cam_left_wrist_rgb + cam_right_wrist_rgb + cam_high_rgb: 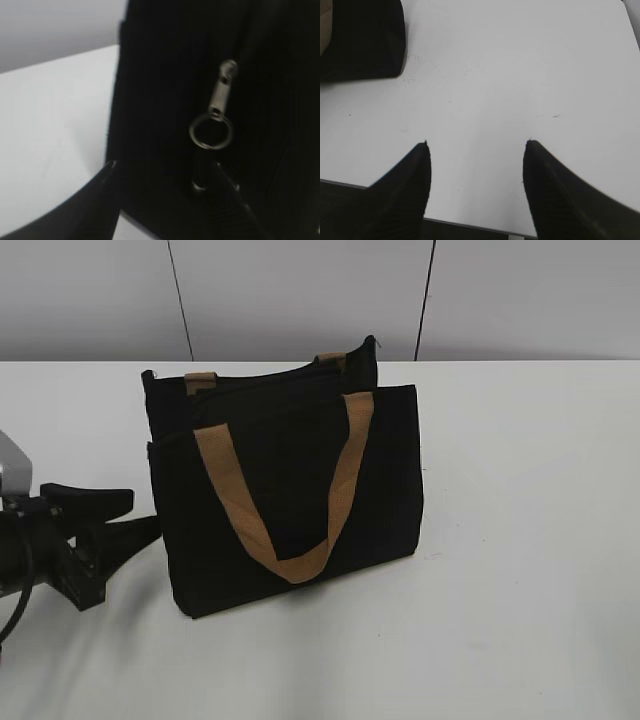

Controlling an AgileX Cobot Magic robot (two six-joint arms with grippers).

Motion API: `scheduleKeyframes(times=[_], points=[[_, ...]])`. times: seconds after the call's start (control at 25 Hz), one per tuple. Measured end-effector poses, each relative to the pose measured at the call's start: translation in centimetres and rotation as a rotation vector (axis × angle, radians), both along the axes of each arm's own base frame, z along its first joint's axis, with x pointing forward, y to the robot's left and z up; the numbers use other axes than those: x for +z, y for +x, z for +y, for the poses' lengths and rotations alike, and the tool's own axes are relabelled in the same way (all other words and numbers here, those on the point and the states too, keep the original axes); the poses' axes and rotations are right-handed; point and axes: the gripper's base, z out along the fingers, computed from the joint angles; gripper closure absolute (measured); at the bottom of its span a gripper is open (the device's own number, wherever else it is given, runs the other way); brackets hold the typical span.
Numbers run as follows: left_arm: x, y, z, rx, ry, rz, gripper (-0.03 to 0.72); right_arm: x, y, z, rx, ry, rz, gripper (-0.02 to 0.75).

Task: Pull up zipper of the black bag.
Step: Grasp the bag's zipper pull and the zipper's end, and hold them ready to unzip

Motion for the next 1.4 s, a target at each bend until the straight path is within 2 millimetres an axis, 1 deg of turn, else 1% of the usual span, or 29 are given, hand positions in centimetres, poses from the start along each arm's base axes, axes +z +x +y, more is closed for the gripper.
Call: scheduleKeyframes(times=[0.16,0.28,0.4,0.56,0.8,0.88,0.96,1.12,1.28,1.32,1.4], points=[[-1.5,0.0,-0.8,-0.119,0.014,0.053,0.27,0.0,0.0,0.0,0.0,0.0,0.0,0.282],[-2.1,0.8,-1.1,-0.167,0.02,0.059,0.27,0.0,0.0,0.0,0.0,0.0,0.0,0.282],[-2.4,2.4,-1.4,-0.208,0.022,0.038,0.27,0.0,0.0,0.0,0.0,0.0,0.0,0.282],[-2.9,3.8,-1.7,-0.249,0.024,0.024,0.27,0.0,0.0,0.0,0.0,0.0,0.0,0.282],[-3.2,4.4,-1.9,-0.282,0.023,0.013,0.281,0.0,0.0,0.0,0.0,0.0,0.0,0.282],[-3.3,4.4,-1.9,-0.283,0.015,0.02,0.316,0.0,0.0,0.0,0.0,0.0,0.0,0.282],[-3.4,4.4,-2.0,-0.287,0.009,0.025,0.373,0.0,0.0,0.0,0.0,0.0,0.0,0.282],[-3.2,4.3,-2.1,-0.296,-0.005,0.017,0.513,0.0,0.0,0.0,0.0,0.0,0.0,0.282],[-3.1,4.2,-2.4,-0.307,-0.016,0.016,0.627,0.0,0.0,0.0,0.0,0.0,0.0,0.282],[-3.1,4.2,-2.5,-0.307,-0.019,0.019,0.651,0.0,0.0,0.0,0.0,0.0,0.0,0.282],[-3.1,4.2,-2.5,-0.295,-0.044,0.047,0.657,0.0,0.0,0.0,0.0,0.0,0.0,0.282]])
